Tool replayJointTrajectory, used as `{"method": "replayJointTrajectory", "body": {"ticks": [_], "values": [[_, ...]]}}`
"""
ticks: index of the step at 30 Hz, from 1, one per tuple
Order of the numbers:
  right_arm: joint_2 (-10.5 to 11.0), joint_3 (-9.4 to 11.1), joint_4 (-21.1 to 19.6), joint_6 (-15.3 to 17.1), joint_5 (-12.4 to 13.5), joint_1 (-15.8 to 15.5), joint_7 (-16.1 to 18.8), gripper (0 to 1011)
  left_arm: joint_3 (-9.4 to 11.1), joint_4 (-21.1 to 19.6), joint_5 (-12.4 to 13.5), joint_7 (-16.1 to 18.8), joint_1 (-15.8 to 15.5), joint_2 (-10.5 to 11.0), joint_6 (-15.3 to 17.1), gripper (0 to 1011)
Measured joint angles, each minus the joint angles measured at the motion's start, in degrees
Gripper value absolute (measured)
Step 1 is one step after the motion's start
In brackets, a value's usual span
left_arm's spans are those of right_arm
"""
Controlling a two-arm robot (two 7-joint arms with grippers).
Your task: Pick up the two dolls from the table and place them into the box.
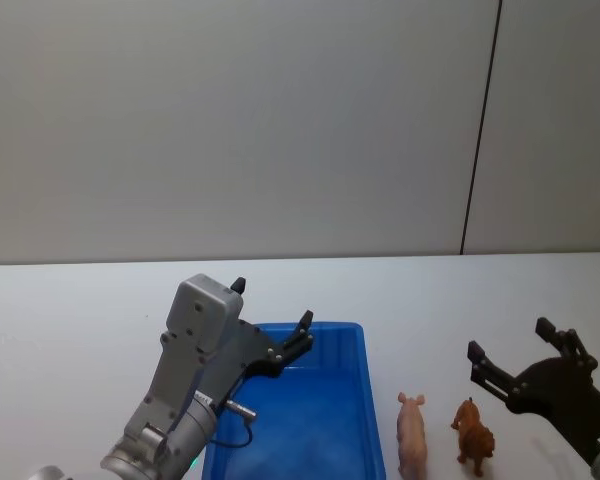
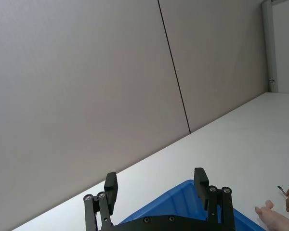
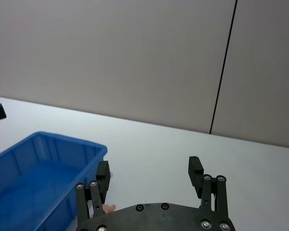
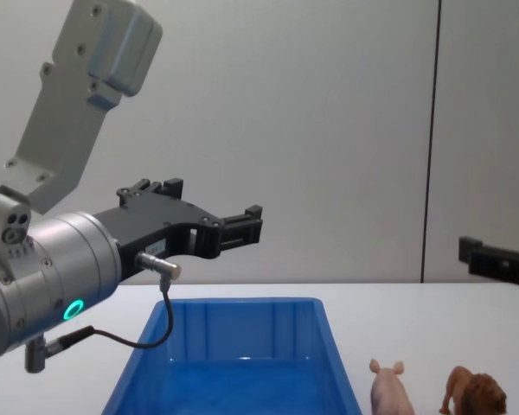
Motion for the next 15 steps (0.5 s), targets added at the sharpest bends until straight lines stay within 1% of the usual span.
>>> {"method": "replayJointTrajectory", "body": {"ticks": [7,10,15], "values": [[1.7,0.7,0.3,2.0,0.5,-0.7,3.0,1001,0.0,0.0,0.0,0.0,0.0,0.0,0.0,1001],[2.8,1.1,0.3,3.1,0.7,-1.4,4.6,1001,0.0,0.0,0.0,0.0,0.0,0.0,0.0,1001],[3.9,1.3,0.1,4.6,0.7,-2.3,6.1,1001,0.0,0.0,0.0,0.0,0.0,0.0,0.0,1001]]}}
